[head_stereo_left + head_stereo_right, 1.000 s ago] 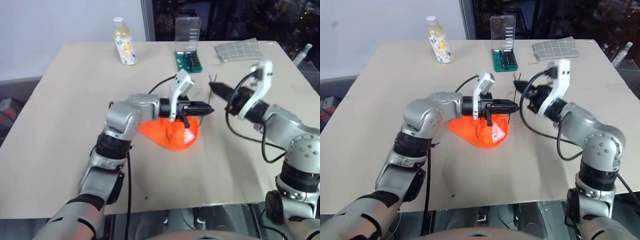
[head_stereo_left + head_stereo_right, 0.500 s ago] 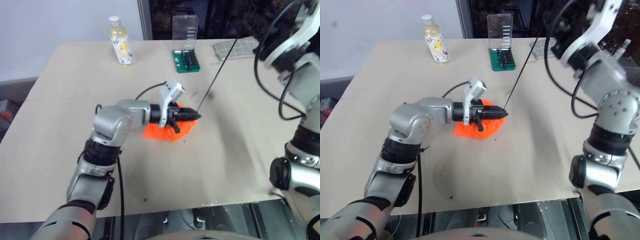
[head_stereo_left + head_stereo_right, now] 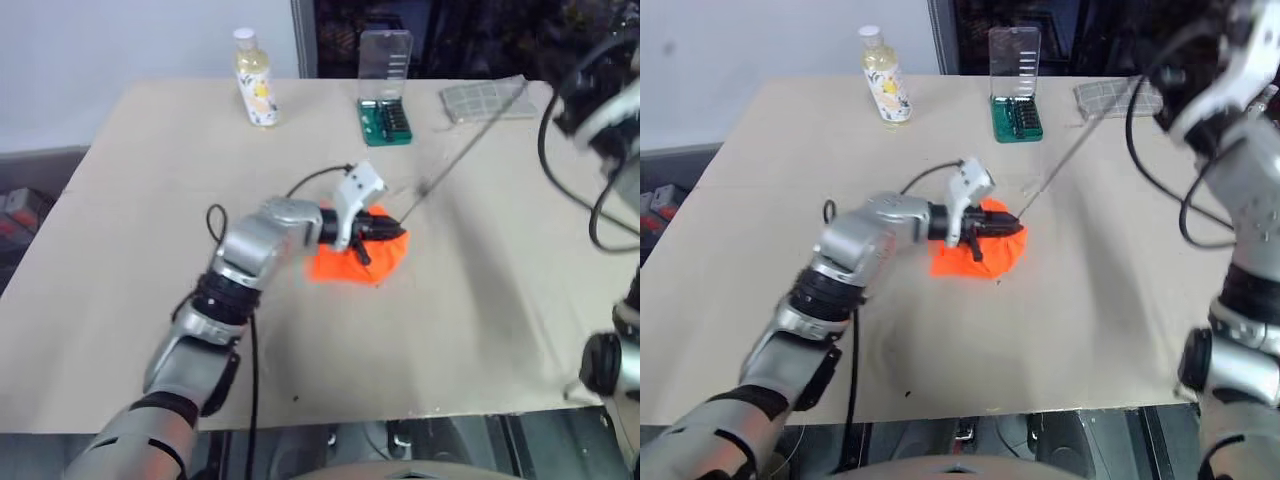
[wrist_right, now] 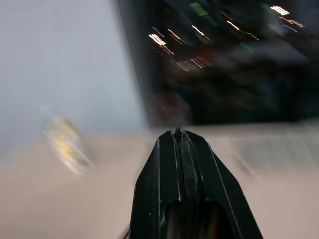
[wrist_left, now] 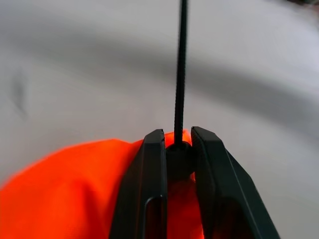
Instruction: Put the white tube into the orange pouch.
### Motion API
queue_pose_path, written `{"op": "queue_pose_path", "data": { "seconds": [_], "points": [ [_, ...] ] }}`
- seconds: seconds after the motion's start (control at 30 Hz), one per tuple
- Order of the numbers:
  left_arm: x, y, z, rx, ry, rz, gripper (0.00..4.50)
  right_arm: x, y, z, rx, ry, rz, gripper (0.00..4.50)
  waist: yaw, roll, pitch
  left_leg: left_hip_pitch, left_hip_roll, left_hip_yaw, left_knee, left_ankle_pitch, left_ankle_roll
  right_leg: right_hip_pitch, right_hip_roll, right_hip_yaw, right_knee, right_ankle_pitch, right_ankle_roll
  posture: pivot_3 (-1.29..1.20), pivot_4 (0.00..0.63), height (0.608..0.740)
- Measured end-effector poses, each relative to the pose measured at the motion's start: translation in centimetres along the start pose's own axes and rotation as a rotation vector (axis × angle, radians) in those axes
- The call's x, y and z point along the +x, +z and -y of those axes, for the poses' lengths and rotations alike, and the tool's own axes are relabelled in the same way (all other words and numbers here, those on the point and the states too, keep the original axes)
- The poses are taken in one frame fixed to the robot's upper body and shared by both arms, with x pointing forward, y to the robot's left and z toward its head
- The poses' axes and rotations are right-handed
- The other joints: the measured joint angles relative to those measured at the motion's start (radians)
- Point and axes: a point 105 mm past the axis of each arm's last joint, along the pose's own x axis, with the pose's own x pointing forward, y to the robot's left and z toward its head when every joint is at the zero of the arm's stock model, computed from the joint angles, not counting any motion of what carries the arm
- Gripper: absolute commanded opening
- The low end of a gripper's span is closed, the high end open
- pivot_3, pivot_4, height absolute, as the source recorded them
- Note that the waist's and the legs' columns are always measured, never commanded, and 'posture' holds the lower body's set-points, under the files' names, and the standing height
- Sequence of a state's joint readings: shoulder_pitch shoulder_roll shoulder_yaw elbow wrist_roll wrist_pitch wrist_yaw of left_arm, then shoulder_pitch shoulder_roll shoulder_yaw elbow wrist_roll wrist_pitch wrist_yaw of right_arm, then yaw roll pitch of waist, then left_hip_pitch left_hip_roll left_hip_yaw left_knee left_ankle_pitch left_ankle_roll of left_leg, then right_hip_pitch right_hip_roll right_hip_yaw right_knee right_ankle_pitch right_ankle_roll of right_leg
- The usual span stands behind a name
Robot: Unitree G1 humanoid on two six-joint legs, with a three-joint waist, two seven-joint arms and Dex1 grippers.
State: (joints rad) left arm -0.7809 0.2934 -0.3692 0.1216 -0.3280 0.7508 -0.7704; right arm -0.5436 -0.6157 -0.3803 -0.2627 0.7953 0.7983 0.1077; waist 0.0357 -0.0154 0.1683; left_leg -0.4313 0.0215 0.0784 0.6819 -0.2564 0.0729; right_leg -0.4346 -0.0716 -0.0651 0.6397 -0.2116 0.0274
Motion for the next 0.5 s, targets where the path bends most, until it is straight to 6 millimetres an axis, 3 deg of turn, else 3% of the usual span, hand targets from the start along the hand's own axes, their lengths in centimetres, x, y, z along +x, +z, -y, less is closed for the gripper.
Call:
{"op": "queue_pose_path", "data": {
  "seconds": [0.03, 0.1, 0.13, 0.23, 0.33, 0.4, 0.43, 0.5],
  "points": [
    [0.5, -0.4, 0.0, -0.002, 0.008, 0.001, 0.22, -0.5, -1.2, 0.6, -0.006, -0.023, -0.035, 0.0, 0.0, 0.0, 0.0, 0.0, 0.0, 0.002, 0.001, 0.0, 0.0, -0.001, 0.0, 0.0, 0.001, 0.0, 0.0, 0.0, 0.15, 0.74],
    [1.4, -0.7, 0.4, 0.025, -0.005, 0.011, 1.24, -2.4, -4.0, 1.7, -0.07, -0.067, -0.112, 0.0, -0.004, 0.0, 0.0, 0.0, 0.0, 0.003, 0.001, 0.0, 0.0, -0.002, 0.001, 0.0, 0.002, 0.0, 0.001, 0.0, 0.15, 0.74],
    [1.3, -0.7, 0.5, 0.023, -0.021, 0.022, 1.59, -3.4, -5.4, 1.8, -0.11, -0.068, -0.154, 0.27, -0.01, 0.001, 0.0, 0.001, 0.001, 0.003, 0.001, 0.0, 0.0, -0.002, 0.001, 0.0, 0.002, 0.0, 0.001, 0.0, 0.15, 0.74],
    [-0.4, -0.6, 0.5, -0.017, -0.049, 0.092, 2.94, -5.7, -8.9, 1.8, -0.21, -0.032, -0.277, 1.28, -0.028, 0.002, -0.001, 0.003, 0.002, 0.004, 0.0, 0.0, 0.0, -0.002, 0.003, 0.002, 0.003, 0.0, 0.001, 0.0, 0.15, 0.74],
    [-3.8, 0.3, -0.3, -0.024, -0.019, 0.193, 4.33, -9.1, -12.4, 1.5, -0.292, 0.045, -0.408, 2.75, -0.031, 0.003, -0.001, 0.004, 0.003, 0.003, 0.0, 0.001, -0.001, -0.002, 0.003, 0.004, 0.003, 0.0, 0.001, 0.0, 0.15, 0.74],
    [-6.8, 1.1, -1.2, -0.01, 0.047, 0.261, 4.5, -11.2, -13.4, 1.2, -0.32, 0.099, -0.448, 3.68, -0.03, 0.004, -0.002, 0.005, 0.003, 0.003, 0.001, 0.001, -0.002, 0.0, 0.003, 0.005, 0.003, -0.001, 0.002, 0.0, 0.15, 0.74],
    [-9.0, 1.3, -1.8, -0.009, 0.108, 0.318, 4.5, -12.8, -13.6, 1.1, -0.331, 0.13, -0.466, 4.34, -0.027, 0.004, -0.002, 0.01, 0.003, 0.003, 0.0, 0.001, -0.002, 0.004, 0.002, 0.005, 0.002, -0.002, 0.004, 0.0, 0.15, 0.74],
    [-11.1, 0.9, -2.2, -0.006, 0.168, 0.345, 4.5, -14.1, -13.0, 1.1, -0.332, 0.15, -0.459, 4.43, -0.025, 0.004, -0.002, 0.013, 0.002, 0.004, 0.001, -0.001, 0.002, 0.008, 0.002, 0.004, 0.002, -0.002, 0.004, 0.0, 0.15, 0.74]
  ]
}}
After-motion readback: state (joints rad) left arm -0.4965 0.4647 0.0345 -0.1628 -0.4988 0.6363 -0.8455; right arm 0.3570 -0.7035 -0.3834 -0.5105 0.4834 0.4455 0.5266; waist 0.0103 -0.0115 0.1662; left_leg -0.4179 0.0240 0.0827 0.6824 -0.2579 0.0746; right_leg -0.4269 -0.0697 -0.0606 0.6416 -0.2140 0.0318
